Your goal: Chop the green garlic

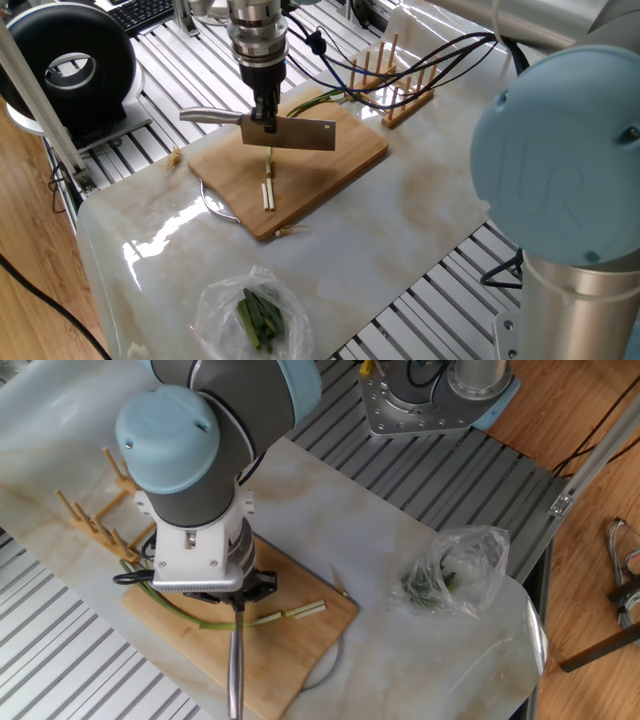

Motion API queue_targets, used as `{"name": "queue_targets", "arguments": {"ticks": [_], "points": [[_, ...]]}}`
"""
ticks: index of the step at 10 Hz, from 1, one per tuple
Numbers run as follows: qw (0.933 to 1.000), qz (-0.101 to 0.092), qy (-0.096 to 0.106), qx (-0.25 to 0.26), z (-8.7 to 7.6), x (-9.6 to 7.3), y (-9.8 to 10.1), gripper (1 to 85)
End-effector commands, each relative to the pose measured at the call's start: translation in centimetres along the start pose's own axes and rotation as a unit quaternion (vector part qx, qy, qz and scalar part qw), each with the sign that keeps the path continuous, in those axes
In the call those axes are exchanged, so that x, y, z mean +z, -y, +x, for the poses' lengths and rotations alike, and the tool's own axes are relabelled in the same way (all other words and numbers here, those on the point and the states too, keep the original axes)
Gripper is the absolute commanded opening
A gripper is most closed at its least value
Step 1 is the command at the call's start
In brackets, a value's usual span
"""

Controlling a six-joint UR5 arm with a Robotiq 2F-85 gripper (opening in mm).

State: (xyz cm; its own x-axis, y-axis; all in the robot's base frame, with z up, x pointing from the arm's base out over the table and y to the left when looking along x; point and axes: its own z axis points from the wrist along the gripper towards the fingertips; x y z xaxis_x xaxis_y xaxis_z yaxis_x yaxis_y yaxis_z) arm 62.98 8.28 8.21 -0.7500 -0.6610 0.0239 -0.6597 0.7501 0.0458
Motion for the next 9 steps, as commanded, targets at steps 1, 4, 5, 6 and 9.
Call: {"name": "queue_targets", "arguments": {"ticks": [1, 4, 5, 6, 9], "points": [[0.9998, -0.013, 0.007, -0.016, -0.3, -0.2, -0.5, 1.3], [0.9996, 0.005, 0.012, -0.026, -0.6, -0.1, 0.5, 1.3], [0.9995, 0.004, 0.016, -0.026, -0.8, 0.0, 0.4, 1.3], [0.9995, 0.004, 0.016, -0.026, -0.9, 0.2, 0.5, 1.3], [0.9995, 0.002, 0.017, -0.027, -0.9, 0.4, 0.5, 1.3]]}}
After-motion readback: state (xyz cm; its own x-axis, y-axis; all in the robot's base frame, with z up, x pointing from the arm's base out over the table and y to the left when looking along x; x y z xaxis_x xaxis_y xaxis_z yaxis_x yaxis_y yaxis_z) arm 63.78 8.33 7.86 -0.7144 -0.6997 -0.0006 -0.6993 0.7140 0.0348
